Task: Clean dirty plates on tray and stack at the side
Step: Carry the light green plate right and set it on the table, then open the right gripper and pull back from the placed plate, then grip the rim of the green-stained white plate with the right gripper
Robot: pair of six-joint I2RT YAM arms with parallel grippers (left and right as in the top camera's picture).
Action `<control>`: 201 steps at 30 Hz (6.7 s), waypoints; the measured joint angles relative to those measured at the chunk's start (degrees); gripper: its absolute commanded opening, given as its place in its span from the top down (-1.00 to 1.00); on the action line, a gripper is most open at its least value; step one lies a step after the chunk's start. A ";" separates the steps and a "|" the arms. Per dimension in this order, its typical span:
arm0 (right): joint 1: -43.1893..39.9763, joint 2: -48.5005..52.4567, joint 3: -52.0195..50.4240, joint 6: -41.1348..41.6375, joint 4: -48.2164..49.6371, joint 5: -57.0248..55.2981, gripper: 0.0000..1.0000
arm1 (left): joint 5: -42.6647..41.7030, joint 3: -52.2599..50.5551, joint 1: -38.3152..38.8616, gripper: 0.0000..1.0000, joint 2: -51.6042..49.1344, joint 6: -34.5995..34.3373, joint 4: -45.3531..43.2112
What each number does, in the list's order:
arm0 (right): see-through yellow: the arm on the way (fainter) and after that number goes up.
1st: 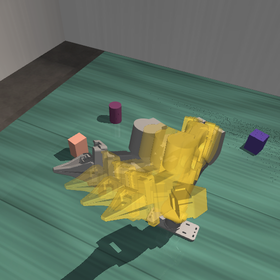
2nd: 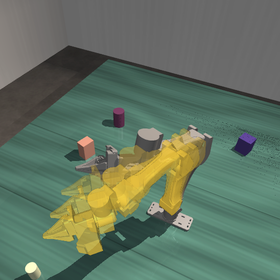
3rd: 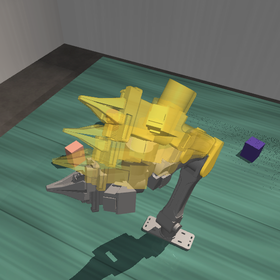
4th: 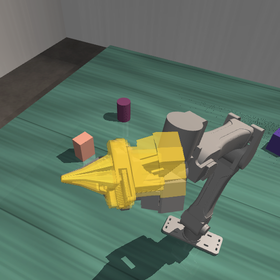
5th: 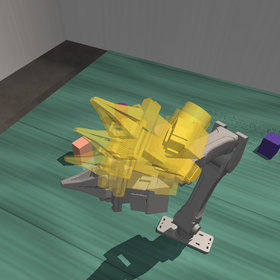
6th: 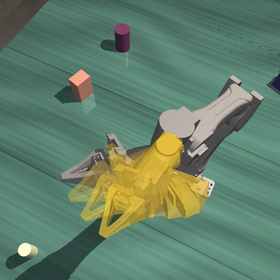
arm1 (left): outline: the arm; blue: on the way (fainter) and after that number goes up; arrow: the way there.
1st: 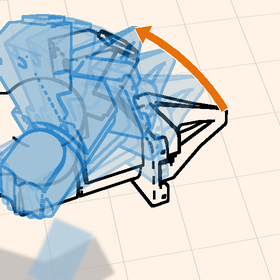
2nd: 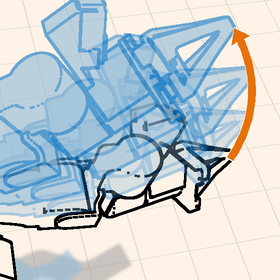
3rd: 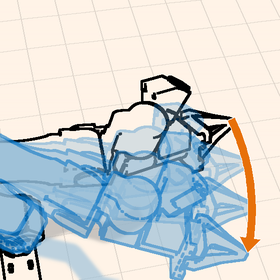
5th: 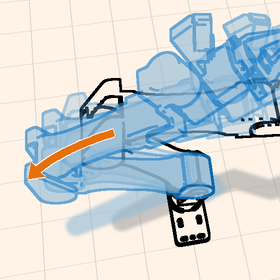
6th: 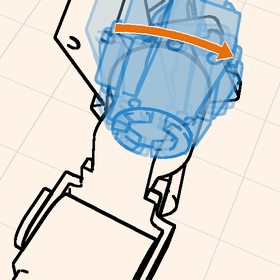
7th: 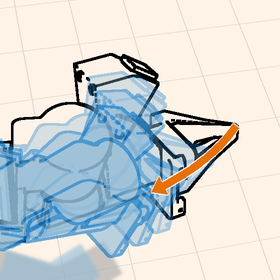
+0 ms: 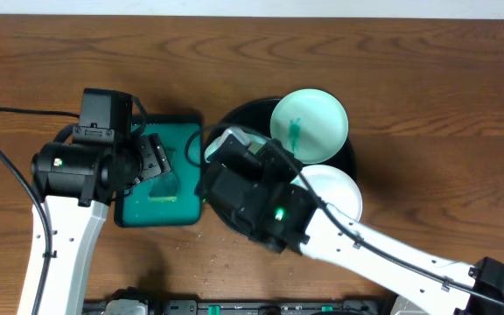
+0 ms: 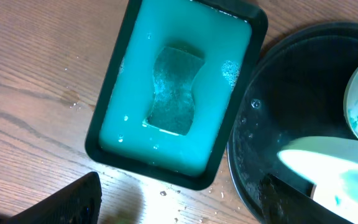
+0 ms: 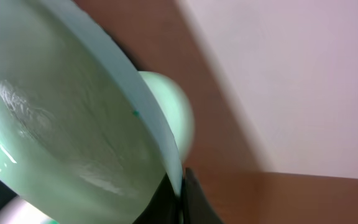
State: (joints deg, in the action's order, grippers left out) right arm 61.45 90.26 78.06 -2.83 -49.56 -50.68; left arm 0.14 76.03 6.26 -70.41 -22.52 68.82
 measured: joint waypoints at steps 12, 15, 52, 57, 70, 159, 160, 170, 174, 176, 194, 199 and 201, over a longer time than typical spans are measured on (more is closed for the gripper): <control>-18.08 0.00 0.00 26.95 -2.27 33.33 0.97 | 0.02 0.00 0.00 -0.62 0.00 0.00 0.11; -23.82 0.02 0.00 30.05 -2.10 39.19 0.97 | 0.00 0.00 0.00 -0.62 0.00 0.02 0.17; -92.63 22.95 0.00 30.42 -0.50 68.17 0.94 | 0.02 0.00 0.00 -0.63 0.00 0.02 0.17; -94.40 24.35 0.00 28.41 0.00 68.35 0.72 | 0.02 0.00 0.00 -0.63 0.00 0.02 0.17; -94.40 21.53 0.00 20.52 -1.49 73.53 0.51 | 0.02 0.00 0.00 -0.63 0.00 0.02 0.20; -41.94 1.29 -26.93 25.49 12.13 64.87 0.97 | 0.02 0.00 0.00 -0.63 0.00 0.02 0.26; -41.94 1.29 -26.93 25.59 12.35 64.72 0.97 | 0.02 0.00 0.00 -0.63 0.00 0.02 0.28; -41.94 6.93 -26.82 25.86 13.75 64.52 0.97 | 0.02 0.00 0.00 -0.63 0.00 0.02 0.26; -41.88 7.87 -26.49 25.88 14.21 65.94 0.97 | 0.02 0.00 0.00 -0.61 0.00 0.02 0.28; -41.66 7.87 -26.49 25.88 14.25 65.96 0.97 | 0.02 0.00 0.00 -0.50 0.00 0.00 0.35; -38.75 7.89 -26.45 28.06 16.37 64.00 0.97 | 1.42 0.00 0.00 -0.10 -7.08 0.46 -0.22; -38.75 7.93 -26.47 28.09 16.55 64.24 0.97 | 1.57 0.00 0.00 -0.16 -17.03 0.76 -2.60; -38.73 7.93 -26.47 28.11 16.55 64.37 0.98 | 1.53 0.00 0.00 -0.05 -21.11 1.42 -3.52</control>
State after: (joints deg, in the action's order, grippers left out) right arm 22.72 98.19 51.59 25.28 -33.01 13.69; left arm 1.67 76.03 6.26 -91.53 -21.10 65.30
